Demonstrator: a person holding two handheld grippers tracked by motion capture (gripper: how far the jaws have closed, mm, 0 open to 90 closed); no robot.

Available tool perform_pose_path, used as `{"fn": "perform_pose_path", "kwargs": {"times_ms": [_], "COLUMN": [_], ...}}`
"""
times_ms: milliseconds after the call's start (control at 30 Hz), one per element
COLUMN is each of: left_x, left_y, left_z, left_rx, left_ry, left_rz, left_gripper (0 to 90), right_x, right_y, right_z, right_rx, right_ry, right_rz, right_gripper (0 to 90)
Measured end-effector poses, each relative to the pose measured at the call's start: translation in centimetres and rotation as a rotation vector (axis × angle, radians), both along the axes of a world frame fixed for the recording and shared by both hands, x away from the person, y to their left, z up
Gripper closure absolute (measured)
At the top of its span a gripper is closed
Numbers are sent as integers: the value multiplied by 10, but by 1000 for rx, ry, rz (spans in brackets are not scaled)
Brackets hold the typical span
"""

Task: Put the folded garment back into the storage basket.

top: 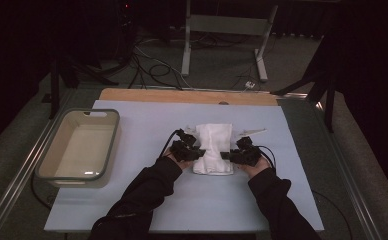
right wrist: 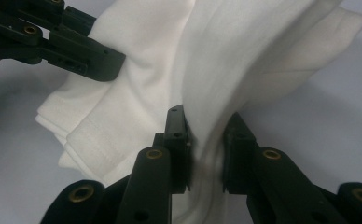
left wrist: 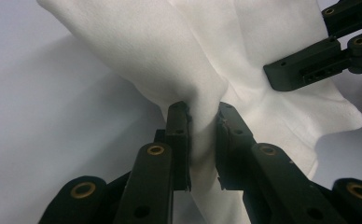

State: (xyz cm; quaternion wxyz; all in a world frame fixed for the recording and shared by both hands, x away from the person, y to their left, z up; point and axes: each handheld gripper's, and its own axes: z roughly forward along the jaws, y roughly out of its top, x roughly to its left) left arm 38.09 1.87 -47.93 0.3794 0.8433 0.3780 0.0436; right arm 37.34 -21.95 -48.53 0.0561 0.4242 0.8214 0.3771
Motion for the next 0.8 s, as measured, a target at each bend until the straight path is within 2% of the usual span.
{"fn": "perform_pose_path", "kwargs": {"times_ms": [800], "left_x": [-6], "left_y": [18], "left_z": [26], "left_rx": [26], "left_ry": [-26], "left_rz": [-10], "left_gripper": [774], "right_x": [-4], "right_y": [18], "right_z": [23], "right_rx": [7], "right_ry": [-24], "right_rz": [37], "right_gripper": [759]}}
